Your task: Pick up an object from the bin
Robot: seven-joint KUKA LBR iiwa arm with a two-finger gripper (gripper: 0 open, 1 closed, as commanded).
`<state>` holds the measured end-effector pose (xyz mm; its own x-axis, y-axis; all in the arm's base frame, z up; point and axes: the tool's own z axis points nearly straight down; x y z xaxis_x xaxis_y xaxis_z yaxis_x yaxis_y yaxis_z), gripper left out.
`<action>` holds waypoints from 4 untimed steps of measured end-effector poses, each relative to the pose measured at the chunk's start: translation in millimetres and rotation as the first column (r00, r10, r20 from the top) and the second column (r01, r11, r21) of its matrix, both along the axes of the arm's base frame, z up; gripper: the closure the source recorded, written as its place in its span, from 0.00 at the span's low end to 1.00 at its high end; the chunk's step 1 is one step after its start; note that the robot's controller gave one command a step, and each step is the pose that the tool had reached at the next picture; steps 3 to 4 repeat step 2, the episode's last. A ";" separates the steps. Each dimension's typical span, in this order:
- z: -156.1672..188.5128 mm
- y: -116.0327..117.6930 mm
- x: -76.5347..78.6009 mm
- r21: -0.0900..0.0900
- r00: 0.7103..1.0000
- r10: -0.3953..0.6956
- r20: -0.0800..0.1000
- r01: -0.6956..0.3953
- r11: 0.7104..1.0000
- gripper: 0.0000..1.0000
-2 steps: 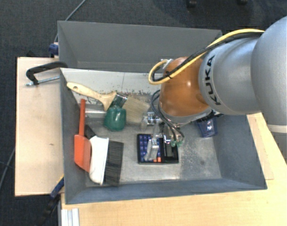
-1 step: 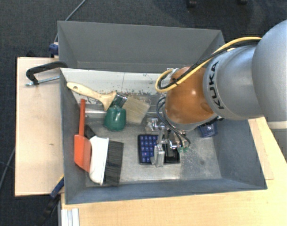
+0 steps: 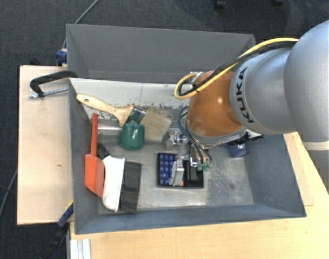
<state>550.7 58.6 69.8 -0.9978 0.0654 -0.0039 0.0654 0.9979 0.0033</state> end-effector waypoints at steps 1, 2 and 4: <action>1.4 10.1 -21.8 -0.001 0.994 0.107 0.000 -0.107 0.994 0.00; 2.0 2.3 0.6 0.003 1.000 0.002 -0.001 -0.002 1.000 1.00; 2.0 2.3 0.6 0.003 1.000 0.002 -0.001 -0.002 1.000 1.00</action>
Offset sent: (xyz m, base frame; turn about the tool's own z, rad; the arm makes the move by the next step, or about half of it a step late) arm 0.0000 0.0000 0.0000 0.0000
